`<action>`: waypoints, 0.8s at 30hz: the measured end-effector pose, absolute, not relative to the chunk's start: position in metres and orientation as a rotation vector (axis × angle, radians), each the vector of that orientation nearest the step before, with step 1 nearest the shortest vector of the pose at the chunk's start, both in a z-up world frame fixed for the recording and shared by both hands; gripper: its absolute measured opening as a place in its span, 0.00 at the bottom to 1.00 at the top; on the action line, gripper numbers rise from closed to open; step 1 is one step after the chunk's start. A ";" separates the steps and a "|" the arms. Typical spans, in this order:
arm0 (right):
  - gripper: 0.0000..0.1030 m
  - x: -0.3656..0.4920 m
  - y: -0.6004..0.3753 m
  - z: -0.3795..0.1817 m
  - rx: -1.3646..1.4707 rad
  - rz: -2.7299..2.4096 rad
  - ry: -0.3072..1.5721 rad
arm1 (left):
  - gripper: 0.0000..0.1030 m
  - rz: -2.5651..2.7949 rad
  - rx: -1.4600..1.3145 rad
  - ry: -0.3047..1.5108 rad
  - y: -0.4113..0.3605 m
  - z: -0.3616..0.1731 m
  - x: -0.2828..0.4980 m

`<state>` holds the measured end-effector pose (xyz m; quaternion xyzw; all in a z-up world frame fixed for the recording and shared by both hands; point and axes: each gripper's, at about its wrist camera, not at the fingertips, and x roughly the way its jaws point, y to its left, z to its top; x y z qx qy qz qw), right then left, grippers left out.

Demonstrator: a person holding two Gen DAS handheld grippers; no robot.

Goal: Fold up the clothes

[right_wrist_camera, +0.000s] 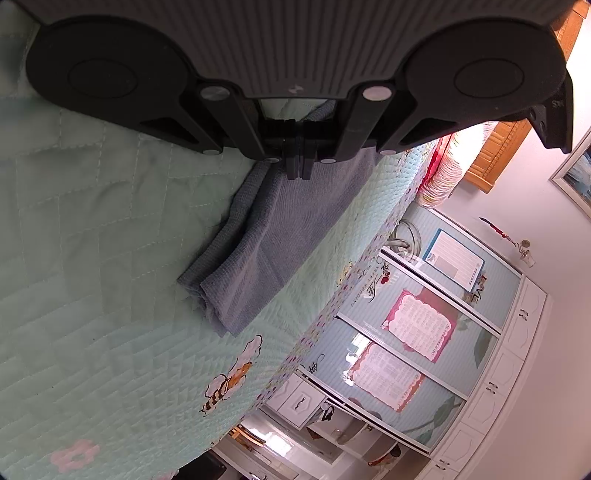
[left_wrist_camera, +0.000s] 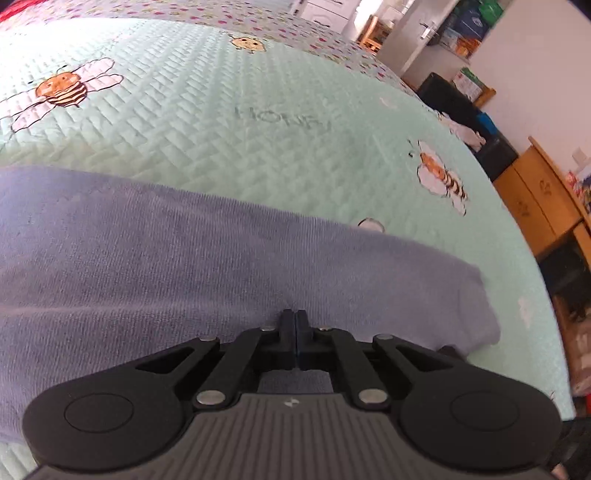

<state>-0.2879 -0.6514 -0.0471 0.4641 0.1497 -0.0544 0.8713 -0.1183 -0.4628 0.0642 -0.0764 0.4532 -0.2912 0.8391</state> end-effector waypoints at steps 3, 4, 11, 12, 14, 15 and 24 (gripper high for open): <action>0.00 -0.288 -0.651 -0.048 0.971 -0.114 0.314 | 0.01 -0.613 -0.163 0.958 -0.457 0.063 -0.130; 0.00 -0.288 -0.651 -0.048 0.971 -0.114 0.314 | 0.02 -0.603 -0.162 0.956 -0.454 0.062 -0.136; 0.00 -0.294 -0.650 -0.047 0.979 -0.112 0.314 | 0.02 -0.587 -0.184 0.986 -0.446 0.043 -0.154; 0.00 -0.293 -0.651 -0.047 0.979 -0.112 0.315 | 0.02 -0.591 -0.191 0.975 -0.445 0.049 -0.157; 0.00 -0.294 -0.651 -0.046 0.978 -0.113 0.317 | 0.03 -0.615 -0.194 0.947 -0.440 0.059 -0.164; 0.00 -0.294 -0.651 -0.046 0.978 -0.113 0.317 | 0.03 -0.615 -0.169 0.943 -0.441 0.060 -0.167; 0.00 -0.294 -0.651 -0.044 0.984 -0.110 0.317 | 0.02 -0.598 -0.196 1.012 -0.442 0.051 -0.156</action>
